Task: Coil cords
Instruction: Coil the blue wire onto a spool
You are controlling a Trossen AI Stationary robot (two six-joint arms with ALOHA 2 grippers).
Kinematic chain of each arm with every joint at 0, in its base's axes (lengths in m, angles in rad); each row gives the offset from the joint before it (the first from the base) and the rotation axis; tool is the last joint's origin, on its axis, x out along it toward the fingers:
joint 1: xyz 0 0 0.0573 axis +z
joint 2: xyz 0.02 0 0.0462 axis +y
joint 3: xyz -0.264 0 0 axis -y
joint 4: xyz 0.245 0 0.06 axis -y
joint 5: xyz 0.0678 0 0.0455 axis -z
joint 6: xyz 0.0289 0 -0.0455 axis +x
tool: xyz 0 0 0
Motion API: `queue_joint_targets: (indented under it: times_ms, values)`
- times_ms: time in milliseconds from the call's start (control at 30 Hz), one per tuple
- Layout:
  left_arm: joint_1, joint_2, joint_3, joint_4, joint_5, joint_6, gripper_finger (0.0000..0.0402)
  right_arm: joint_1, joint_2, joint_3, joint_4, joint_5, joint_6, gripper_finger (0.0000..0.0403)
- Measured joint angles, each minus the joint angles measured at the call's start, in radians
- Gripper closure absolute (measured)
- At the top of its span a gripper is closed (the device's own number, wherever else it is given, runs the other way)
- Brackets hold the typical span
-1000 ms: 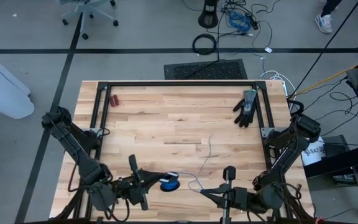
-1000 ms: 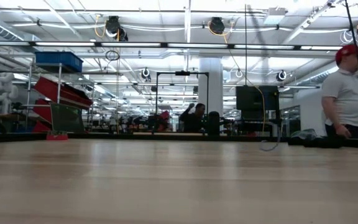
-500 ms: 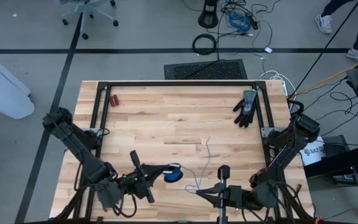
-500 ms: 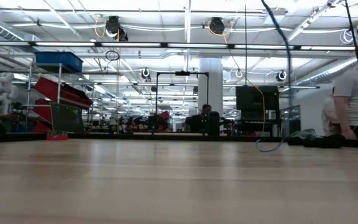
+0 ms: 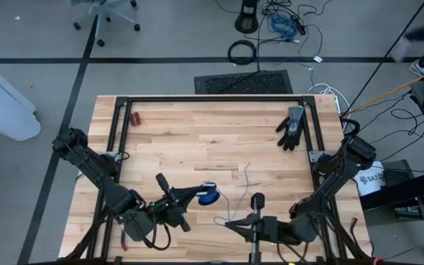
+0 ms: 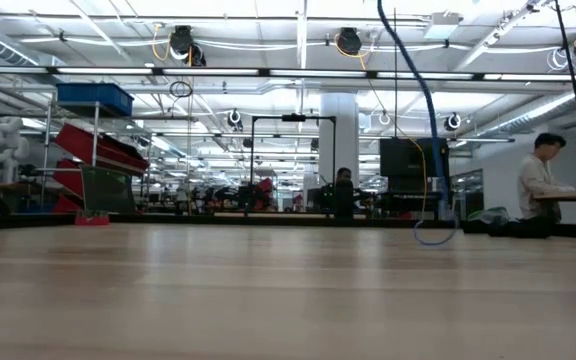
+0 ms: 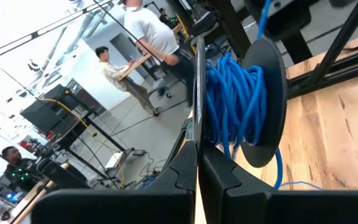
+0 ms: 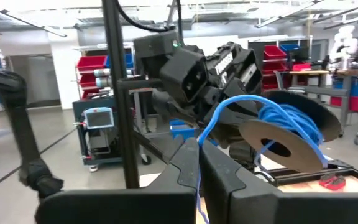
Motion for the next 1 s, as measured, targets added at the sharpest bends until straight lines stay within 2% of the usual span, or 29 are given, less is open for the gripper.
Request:
queue_joint_targets:
  times_ms: [100,300,533,700,1000]
  values:
    - [0.000,0.000,0.000,0.000,0.000,0.000,0.0395,-0.020,0.018,0.000,0.011,-0.006,0.014,0.0403]
    - [0.000,0.000,0.000,-0.001,0.000,0.000,0.0395,-0.062,0.038,0.000,0.032,-0.104,0.041,0.0403]
    - [0.000,0.000,0.000,-0.002,0.002,0.000,0.0395,-0.077,0.066,0.047,0.033,-0.125,0.011,0.0403]
    - [0.002,0.015,0.000,-0.003,0.040,0.008,0.0395,-0.095,0.094,0.108,-0.003,-0.126,-0.027,0.0403]
    - [0.006,0.031,0.000,0.006,0.102,0.035,0.0395,-0.126,0.111,0.132,-0.126,-0.116,0.038,0.0403]
